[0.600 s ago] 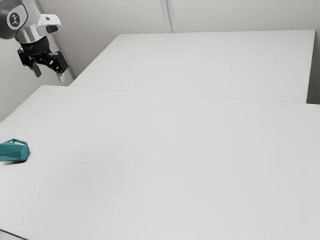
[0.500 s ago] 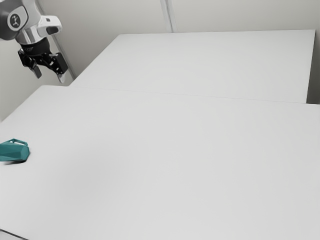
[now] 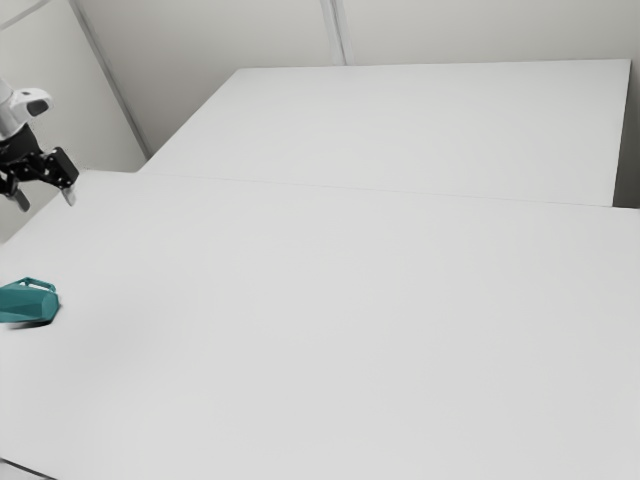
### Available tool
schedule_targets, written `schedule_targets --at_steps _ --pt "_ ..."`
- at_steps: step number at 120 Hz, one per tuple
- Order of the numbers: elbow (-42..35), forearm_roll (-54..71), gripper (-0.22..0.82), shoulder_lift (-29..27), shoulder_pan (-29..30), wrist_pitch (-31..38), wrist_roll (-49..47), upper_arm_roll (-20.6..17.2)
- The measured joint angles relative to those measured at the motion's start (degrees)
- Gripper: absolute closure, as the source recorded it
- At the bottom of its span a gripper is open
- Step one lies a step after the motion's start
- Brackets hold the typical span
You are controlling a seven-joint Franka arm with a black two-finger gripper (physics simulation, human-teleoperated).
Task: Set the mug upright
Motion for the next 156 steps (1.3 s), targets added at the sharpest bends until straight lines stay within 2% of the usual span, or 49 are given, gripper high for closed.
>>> schedule_targets --at_steps 31,44,66,90,106,126,156 --pt "2.09 -11.97 0.00 9.27 16.02 1.20 6.56 0.13" --pt "3.84 -15.77 0.00 14.03 18.88 2.15 11.40 0.69" --pt "11.98 -20.70 0.00 24.22 25.38 2.95 21.06 1.09" --pt "19.29 -25.58 0.00 32.82 31.90 2.25 31.51 0.67" --pt "25.49 -29.13 0.00 38.91 33.11 1.43 37.94 0.54" --pt "30.34 -33.92 0.00 43.84 33.20 0.94 44.66 0.52" --pt "27.77 -40.13 0.00 45.58 32.98 1.04 51.97 0.58"
